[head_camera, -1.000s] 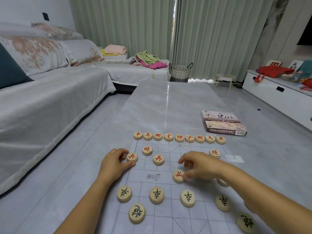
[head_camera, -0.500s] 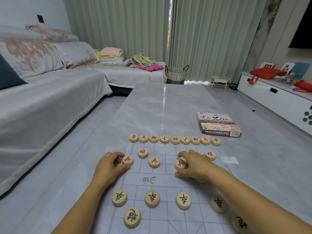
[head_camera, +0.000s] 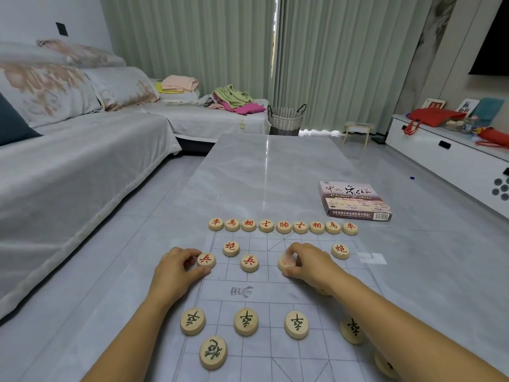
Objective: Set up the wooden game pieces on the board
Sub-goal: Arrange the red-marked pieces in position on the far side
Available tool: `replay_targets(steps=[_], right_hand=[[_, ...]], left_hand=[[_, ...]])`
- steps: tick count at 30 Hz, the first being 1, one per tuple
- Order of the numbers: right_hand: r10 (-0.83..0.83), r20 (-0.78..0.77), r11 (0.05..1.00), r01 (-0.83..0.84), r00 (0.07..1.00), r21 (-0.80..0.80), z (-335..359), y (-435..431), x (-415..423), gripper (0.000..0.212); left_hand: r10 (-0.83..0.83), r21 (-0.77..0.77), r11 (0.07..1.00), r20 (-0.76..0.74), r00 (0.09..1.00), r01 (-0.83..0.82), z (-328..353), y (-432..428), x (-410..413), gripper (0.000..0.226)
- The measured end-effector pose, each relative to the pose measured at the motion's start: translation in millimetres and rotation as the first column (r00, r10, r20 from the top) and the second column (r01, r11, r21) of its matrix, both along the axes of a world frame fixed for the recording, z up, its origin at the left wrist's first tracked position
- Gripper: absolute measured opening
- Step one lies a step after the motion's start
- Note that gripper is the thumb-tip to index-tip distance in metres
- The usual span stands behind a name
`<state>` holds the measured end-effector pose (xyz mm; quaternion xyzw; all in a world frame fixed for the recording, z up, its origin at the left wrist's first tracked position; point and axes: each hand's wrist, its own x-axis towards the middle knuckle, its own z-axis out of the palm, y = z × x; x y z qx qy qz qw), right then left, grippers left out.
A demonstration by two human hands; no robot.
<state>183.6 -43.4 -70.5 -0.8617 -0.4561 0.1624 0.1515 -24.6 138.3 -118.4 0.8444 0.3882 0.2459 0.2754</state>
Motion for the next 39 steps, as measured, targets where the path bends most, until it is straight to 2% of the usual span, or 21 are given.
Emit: replay_targets(steps=[10,13,15,18,20,22,24,27,30,33,34,37,39], right_hand=[[0.009,-0.032,1.0,-0.01,0.999,-0.022,-6,1,13,0.049],[-0.034,-0.16,0.988,0.057,0.986,0.142,11,-11,31,0.047],[-0.054,-0.169,0.977,0.087,0.984,0.194,24,-26,46,0.039],[0.023,-0.149,0.998,-0.013,0.989,0.065,32,-49,57,0.038],[0.076,-0.162,0.995,-0.085,0.984,-0.049,28,-58,52,0.043],[0.102,-0.151,0.988,-0.117,0.983,-0.097,22,-61,44,0.048],[0.123,-0.084,0.984,-0.133,0.989,-0.122,15,-60,37,0.05],[0.165,0.016,0.976,-0.161,0.986,-0.144,8,-55,32,0.039],[0.011,0.116,0.995,0.0,0.993,-0.097,5,-50,33,0.038],[-0.1,0.279,0.991,0.122,0.955,-0.062,1,-48,36,0.042],[-0.102,0.274,0.991,0.12,0.956,-0.051,0,-50,37,0.043],[-0.044,0.068,0.995,0.05,0.997,-0.085,6,-59,44,0.052],[0.002,-0.001,0.992,-0.002,1.0,-0.125,10,-63,49,0.052]], left_hand=[[0.002,-0.008,1.0,0.007,1.0,-0.002,1,0,-1,0.039],[0.001,-0.011,1.0,0.01,1.0,-0.001,1,0,0,0.039],[0.0,-0.012,1.0,0.004,1.0,0.0,1,0,0,0.038],[0.005,-0.017,1.0,0.004,1.0,-0.005,1,0,0,0.038],[0.007,-0.02,1.0,0.004,1.0,-0.007,1,0,0,0.038],[0.005,-0.019,1.0,0.003,1.0,-0.005,2,-1,0,0.038],[0.005,-0.019,1.0,0.006,1.0,-0.005,1,-1,0,0.037],[0.005,-0.016,1.0,0.013,1.0,-0.005,1,-1,0,0.037],[0.003,-0.019,1.0,0.016,1.0,-0.003,1,-1,0,0.036],[0.007,-0.021,1.0,0.017,1.0,-0.007,1,-1,-1,0.036],[0.007,-0.017,1.0,0.017,1.0,-0.007,2,-2,-1,0.036],[0.005,-0.009,1.0,0.015,1.0,-0.005,3,-2,0,0.036],[0.006,-0.007,1.0,0.013,1.0,-0.006,3,-2,0,0.036]])
